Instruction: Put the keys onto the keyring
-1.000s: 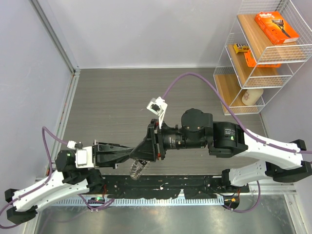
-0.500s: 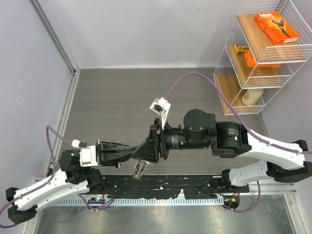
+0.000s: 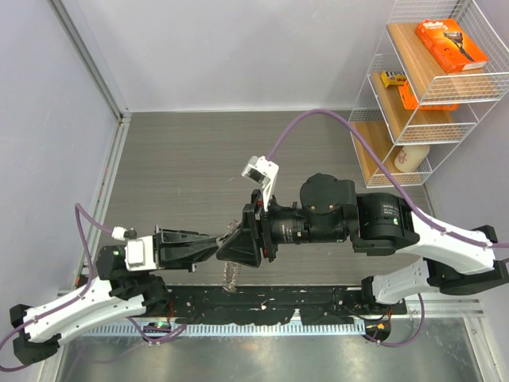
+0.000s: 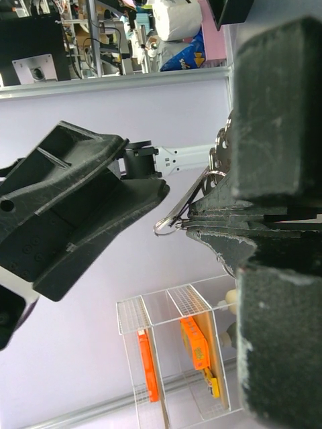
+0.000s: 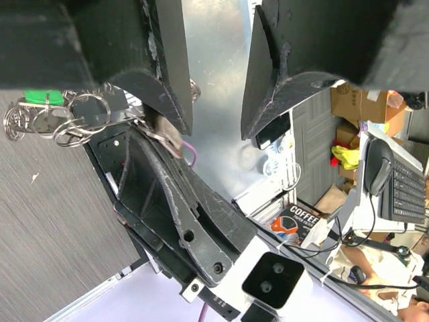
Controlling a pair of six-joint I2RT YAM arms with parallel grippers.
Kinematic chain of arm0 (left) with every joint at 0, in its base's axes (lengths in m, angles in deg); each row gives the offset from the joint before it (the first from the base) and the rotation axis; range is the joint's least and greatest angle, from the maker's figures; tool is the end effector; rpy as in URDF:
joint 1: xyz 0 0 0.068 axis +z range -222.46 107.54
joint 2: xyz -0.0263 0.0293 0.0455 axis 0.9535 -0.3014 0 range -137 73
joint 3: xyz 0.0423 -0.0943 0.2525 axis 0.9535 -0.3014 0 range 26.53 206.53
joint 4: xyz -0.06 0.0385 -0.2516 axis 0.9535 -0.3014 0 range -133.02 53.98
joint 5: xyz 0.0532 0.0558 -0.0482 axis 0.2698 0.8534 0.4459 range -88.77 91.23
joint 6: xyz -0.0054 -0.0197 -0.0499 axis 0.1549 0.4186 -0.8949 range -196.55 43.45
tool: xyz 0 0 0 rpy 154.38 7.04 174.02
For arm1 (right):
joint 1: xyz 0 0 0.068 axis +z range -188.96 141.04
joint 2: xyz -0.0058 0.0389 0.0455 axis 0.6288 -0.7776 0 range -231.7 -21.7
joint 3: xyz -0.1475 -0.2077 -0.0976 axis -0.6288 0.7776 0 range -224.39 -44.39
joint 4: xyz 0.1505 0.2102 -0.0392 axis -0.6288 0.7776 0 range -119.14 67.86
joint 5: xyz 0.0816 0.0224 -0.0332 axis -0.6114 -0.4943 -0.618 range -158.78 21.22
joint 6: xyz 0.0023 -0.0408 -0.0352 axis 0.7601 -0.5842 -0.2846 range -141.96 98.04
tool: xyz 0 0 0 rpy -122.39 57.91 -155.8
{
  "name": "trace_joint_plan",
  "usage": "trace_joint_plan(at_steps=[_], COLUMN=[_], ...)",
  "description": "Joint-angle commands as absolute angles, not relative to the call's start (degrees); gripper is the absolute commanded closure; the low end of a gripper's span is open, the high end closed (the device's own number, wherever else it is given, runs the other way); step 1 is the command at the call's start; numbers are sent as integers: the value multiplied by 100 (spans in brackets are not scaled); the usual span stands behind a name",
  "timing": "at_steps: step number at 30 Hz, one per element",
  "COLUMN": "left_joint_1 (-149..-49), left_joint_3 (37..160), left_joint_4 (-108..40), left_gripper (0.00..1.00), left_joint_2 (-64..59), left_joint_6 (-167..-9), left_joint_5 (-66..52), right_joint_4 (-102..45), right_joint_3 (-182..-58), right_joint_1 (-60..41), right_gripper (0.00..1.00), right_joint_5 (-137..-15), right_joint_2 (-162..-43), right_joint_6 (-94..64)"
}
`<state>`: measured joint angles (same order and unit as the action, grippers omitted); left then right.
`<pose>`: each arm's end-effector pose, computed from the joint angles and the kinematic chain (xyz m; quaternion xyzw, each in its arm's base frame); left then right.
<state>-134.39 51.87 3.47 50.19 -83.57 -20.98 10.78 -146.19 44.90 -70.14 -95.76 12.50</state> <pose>0.0344 -0.0930 0.3582 0.3401 0.2729 -0.5721 0.6947 0.0251 0.2423 0.5113 -0.3319 0.7038 0.5440 0.3140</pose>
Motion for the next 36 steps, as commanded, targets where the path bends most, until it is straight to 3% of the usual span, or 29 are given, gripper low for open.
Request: trace_joint_plan(at_steps=[1, 13, 26, 36], left_joint_1=[-13442, -13433, -13442, -13442], left_joint_3=[5193, 5096, 5088, 5140], left_joint_4=[793, 951, 854, 1170], left_gripper=[100, 100, 100, 100], left_joint_2=[4945, 5164, 5428, 5376], left_joint_6=[-8349, -8402, -8454, -8858], left_joint_5=[-1863, -1854, -2021, -2337], right_joint_4=[1497, 2429, 1972, 2113], right_joint_3=[-15213, -16207, -14881, -14950], right_joint_1=[4603, 4788, 4805, 4805], right_gripper=[59, 57, 53, 57], right_joint_5=[-6554, -5981, -5199, -5059], right_joint_2=[-9763, -10256, -8824, -9113], right_joint_6=[1021, 819, 476, -595])
